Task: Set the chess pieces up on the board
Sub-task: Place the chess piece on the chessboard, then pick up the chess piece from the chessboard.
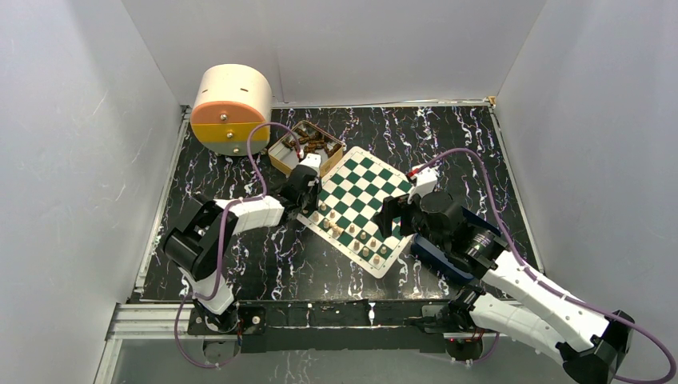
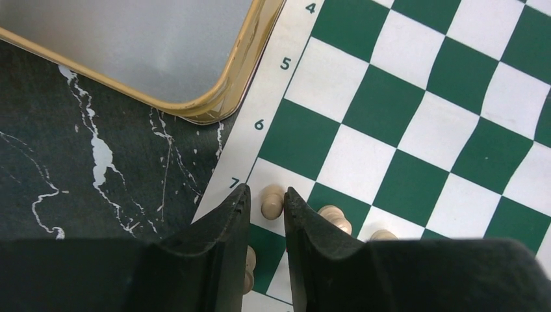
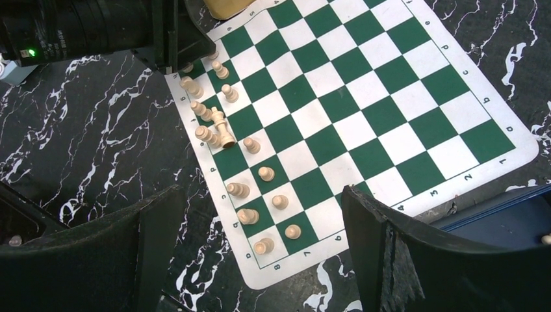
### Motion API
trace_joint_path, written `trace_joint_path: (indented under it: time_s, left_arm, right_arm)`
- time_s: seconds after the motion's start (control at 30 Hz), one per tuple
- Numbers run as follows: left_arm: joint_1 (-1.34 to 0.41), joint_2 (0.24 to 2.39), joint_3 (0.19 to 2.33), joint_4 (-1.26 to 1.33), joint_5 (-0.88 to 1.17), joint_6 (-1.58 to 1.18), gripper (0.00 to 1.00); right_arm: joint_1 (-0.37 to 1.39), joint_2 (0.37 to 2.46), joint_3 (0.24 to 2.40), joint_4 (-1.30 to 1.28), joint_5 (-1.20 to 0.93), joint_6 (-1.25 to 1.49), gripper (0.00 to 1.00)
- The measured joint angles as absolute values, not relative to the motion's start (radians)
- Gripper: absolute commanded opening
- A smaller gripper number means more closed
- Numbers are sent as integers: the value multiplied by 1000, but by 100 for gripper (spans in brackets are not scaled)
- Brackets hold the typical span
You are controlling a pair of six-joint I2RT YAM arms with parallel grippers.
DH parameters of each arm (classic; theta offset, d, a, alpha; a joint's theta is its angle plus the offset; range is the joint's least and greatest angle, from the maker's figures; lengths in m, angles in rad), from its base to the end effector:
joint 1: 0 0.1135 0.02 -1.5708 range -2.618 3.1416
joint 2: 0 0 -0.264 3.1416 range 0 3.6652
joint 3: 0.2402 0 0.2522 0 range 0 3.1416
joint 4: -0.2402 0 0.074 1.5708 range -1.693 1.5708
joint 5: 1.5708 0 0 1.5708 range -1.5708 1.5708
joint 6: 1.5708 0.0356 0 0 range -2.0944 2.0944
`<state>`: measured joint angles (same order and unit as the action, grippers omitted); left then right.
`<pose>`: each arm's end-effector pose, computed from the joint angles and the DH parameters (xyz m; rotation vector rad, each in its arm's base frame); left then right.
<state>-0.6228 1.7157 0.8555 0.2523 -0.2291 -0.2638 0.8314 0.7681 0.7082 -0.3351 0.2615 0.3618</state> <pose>0.2911 -0.1991 0.1661 0.2589 2.1568 -0.2606 0.1269 0.1255 0.3004 -0.2921 1.9676 0.5265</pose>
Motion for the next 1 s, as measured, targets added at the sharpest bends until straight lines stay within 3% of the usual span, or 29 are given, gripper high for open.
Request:
trace_joint_path:
  time_s: [0.23, 0.37, 0.53, 0.77, 1.0]
  left_arm:
    - [-623, 1639, 896, 178, -236, -258, 34]
    - [-623, 1581, 934, 128, -235, -262, 35]
    - [-620, 1478, 972, 24, -216, -294, 45]
    - [-558, 1318, 955, -107, -9, -379, 56]
    - [-516, 1206, 891, -226, 120, -430, 82]
  right_arm:
    - [831, 799, 709, -336, 231, 389, 98]
    - [831, 830, 709, -335, 185, 401, 86]
    - [831, 922, 719, -324, 101, 411, 68]
    - [831, 1123, 768, -290, -9, 348, 57]
    - [832, 1301, 851, -257, -62, 213, 46]
